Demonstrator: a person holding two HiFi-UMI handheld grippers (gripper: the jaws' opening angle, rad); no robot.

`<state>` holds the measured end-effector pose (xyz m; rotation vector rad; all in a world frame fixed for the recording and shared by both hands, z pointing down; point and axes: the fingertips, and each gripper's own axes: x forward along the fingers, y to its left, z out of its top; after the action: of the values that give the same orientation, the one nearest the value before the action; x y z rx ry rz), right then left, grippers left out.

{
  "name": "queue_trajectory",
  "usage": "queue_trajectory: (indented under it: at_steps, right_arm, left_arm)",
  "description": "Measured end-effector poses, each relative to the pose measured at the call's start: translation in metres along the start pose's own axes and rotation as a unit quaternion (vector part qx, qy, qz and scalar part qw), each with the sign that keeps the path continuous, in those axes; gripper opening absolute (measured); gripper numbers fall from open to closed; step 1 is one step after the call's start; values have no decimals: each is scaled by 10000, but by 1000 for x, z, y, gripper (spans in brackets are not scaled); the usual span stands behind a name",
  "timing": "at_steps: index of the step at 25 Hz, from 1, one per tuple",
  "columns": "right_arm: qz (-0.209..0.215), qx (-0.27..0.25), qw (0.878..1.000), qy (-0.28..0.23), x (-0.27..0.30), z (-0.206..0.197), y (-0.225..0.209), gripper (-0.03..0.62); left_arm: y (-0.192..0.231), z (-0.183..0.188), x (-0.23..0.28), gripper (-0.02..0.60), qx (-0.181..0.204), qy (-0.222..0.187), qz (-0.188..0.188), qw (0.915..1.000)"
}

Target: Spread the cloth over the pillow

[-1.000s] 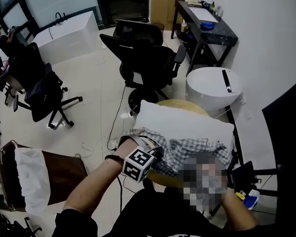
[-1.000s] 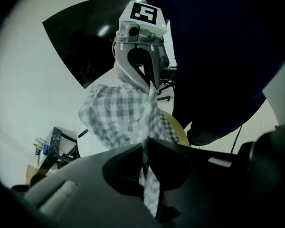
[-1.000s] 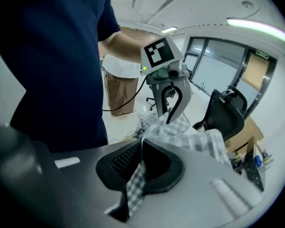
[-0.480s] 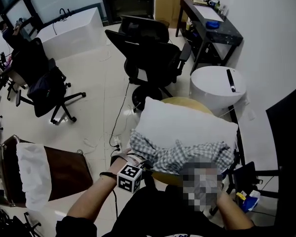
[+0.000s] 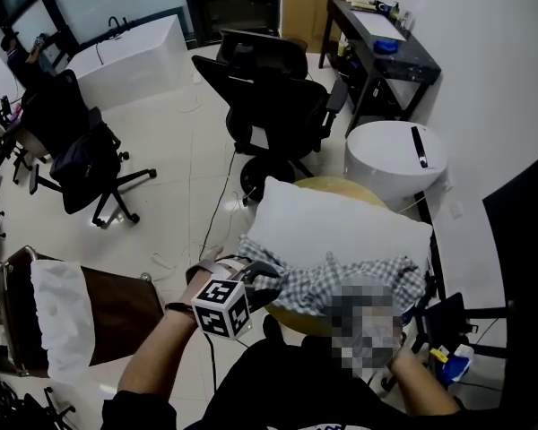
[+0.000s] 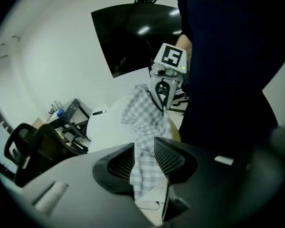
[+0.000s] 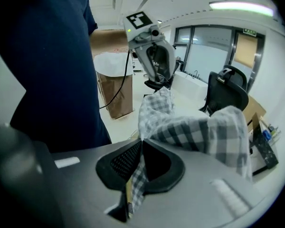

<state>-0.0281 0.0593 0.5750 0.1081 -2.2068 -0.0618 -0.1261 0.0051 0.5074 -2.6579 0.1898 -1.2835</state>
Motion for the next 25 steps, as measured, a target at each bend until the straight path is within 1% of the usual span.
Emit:
queue_trajectory:
  at_steps: [1,2,4,5,6,8,10,11,12,14,16,17,21,23,25]
  right_arm:
    - [-10,5,10000,-2,-1,0,0,14]
    - [-18,5,10000,0,-1,0,1,14]
    - [-27,-1,10000,9,-1,-1,3,14]
    - [-26,3,10000,10,-1,-1,4,14]
    - [-26,12,10000,8,-1,-1,5,14]
    - [-40,31,10000,-2,-1,-2,6,14]
    - [-73,45,10000,-19,-1,-1,7,14]
    - [-88,52,9999,-35,-1,-1,7,14]
    - [-100,59,9999,-61,-1,-1,8,14]
    - [-103,74,9998,-128,-2,-2,9,14]
    - [-103,96,9997,-177,-3,-2,10,14]
    - [-106,109,9997,-195,-4,-3,11,14]
    - [-82,132,9996,-239,-6,-7,11,14]
    - [-74,147,9995,-278,-8,-7,11,14]
    - [-77,155,9993,-341,-10,-6,9,14]
  left_arm:
    - [15,6,0,120,-54,-26,145,9999]
    - [27,12,3,120,-122,-87,174,9997]
    - [41,26,17,120,-121,-257,-26,9996]
    - [46,32,28,120,4,-294,-150,9995]
    - [49,37,40,120,209,-266,-253,9991]
    - [53,41,66,128,692,-100,-469,9965]
    - [50,44,87,194,1025,-22,-815,9914]
    - [49,46,96,240,1135,-17,-988,9886]
    - [47,47,103,270,1223,-3,-1123,9861]
    - [49,47,116,299,1346,74,-1271,9827]
    - [51,47,125,298,1440,167,-1361,9800]
    - [51,46,128,286,1501,214,-1416,9783]
    - [45,46,136,180,1748,347,-1645,9701]
    - [42,47,139,122,1754,330,-1697,9692]
    - [40,48,140,41,1742,323,-1672,9699]
